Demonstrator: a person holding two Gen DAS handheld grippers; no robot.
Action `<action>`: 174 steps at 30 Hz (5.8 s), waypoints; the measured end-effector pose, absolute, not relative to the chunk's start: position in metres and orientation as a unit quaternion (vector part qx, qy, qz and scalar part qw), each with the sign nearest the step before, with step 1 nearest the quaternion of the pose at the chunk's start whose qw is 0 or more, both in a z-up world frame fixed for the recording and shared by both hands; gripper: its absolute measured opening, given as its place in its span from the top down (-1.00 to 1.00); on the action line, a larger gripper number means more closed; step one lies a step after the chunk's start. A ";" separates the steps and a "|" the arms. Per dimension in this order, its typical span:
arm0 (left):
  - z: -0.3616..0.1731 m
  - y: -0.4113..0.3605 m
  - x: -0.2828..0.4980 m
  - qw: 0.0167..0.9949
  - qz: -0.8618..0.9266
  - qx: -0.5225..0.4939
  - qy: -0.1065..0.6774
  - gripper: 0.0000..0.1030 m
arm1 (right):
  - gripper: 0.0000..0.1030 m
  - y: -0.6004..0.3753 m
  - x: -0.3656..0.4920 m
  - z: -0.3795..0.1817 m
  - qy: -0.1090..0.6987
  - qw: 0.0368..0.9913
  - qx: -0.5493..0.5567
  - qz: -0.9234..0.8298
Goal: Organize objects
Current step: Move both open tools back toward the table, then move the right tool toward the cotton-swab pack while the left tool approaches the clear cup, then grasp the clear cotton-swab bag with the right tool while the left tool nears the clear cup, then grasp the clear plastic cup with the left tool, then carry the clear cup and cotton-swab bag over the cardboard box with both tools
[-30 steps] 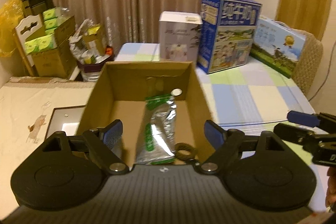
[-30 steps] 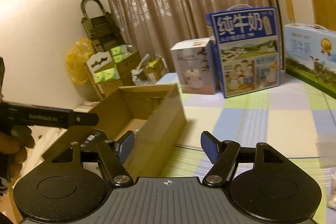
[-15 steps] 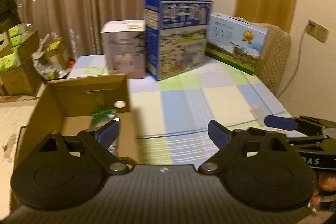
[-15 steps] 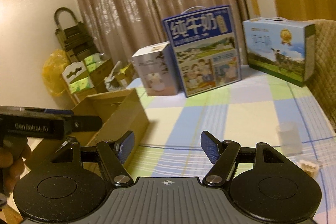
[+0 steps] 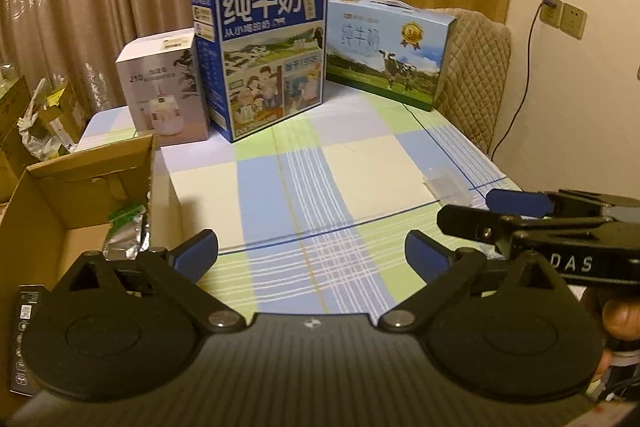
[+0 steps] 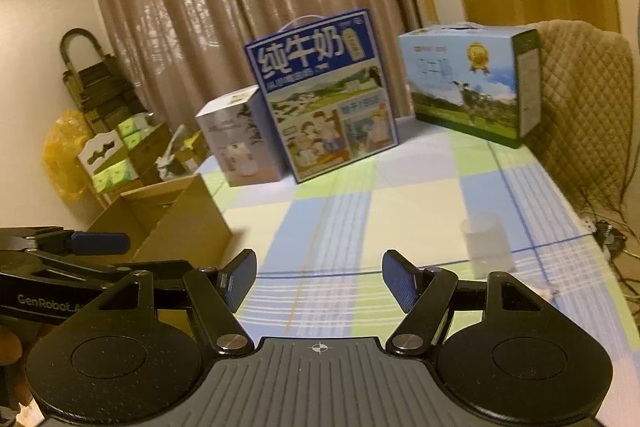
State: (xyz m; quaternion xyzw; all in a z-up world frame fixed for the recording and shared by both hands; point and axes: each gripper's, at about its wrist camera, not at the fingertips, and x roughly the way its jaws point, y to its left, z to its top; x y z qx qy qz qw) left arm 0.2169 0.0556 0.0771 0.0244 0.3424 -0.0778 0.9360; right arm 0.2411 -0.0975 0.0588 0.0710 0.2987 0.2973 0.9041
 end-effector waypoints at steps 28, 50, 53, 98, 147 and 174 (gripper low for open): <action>0.056 -0.014 0.262 0.934 -0.113 -0.009 0.339 -0.98 | -0.30 -0.241 0.305 0.020 0.383 0.909 0.086 0.144; -0.014 -0.018 0.308 0.915 -0.102 -0.033 0.389 -0.98 | -0.30 -0.189 0.346 -0.045 0.447 0.881 0.046 0.151; -0.013 -0.018 0.311 0.917 -0.106 -0.036 0.383 -0.98 | -0.30 -0.183 0.349 -0.051 0.457 0.875 0.043 0.153; -0.033 -0.029 0.357 0.908 -0.116 -0.045 0.399 -0.98 | 0.57 -0.164 0.405 -0.049 0.408 0.895 -0.011 0.181; -0.058 -0.060 0.321 0.884 -0.146 0.023 0.443 0.16 | 0.57 -0.176 0.352 -0.015 0.426 0.883 0.014 0.198; 0.016 0.023 0.098 0.903 -0.105 -0.040 0.415 0.16 | 0.57 -0.171 0.127 0.009 0.399 0.887 0.070 0.220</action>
